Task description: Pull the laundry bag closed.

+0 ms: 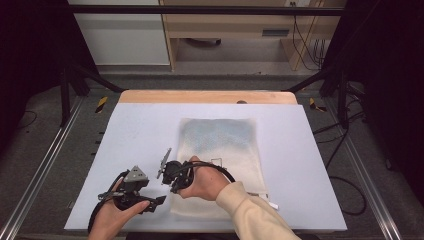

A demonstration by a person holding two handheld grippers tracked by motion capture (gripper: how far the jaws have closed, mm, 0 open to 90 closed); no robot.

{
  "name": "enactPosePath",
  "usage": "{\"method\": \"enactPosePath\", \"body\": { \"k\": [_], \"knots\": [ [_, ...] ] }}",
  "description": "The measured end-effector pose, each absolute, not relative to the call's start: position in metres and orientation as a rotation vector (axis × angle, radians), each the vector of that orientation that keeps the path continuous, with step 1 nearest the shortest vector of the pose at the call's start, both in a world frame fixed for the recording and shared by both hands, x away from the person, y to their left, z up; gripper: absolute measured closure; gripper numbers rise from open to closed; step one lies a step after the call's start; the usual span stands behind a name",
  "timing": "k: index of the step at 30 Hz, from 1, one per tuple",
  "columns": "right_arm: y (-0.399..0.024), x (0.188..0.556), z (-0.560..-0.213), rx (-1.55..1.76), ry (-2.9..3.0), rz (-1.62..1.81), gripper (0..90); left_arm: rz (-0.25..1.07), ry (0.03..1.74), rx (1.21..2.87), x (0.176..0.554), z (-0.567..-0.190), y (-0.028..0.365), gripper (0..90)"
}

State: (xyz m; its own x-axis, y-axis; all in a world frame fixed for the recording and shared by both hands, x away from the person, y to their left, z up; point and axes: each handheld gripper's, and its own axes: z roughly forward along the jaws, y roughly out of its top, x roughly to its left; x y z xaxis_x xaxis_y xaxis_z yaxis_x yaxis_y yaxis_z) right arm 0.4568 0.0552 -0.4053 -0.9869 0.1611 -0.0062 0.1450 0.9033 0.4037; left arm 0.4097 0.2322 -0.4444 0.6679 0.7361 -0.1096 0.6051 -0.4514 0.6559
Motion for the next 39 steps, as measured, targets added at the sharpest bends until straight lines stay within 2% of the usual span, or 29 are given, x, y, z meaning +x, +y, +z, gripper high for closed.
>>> {"method": "enactPosePath", "body": {
  "k": [18,28,30,34,39],
  "knots": [
    [0.048,0.457,-0.406,0.249,3.006,0.702,81.9,0.189,0.988,2.165,0.405,-0.437,0.218,14.6],
    [0.046,0.458,-0.405,0.255,3.004,0.717,81.9,0.121,0.965,2.141,0.407,-0.442,0.209,19.2],
    [0.045,0.457,-0.404,0.256,2.996,0.726,81.9,0.053,0.97,2.092,0.41,-0.446,0.209,20.6],
    [0.045,0.457,-0.404,0.255,2.998,0.731,81.9,0.053,0.981,2.099,0.413,-0.451,0.207,21.9],
    [0.043,0.458,-0.403,0.258,2.994,0.738,81.9,0.013,0.966,2.101,0.418,-0.457,0.203,28.3]
  ]
}}
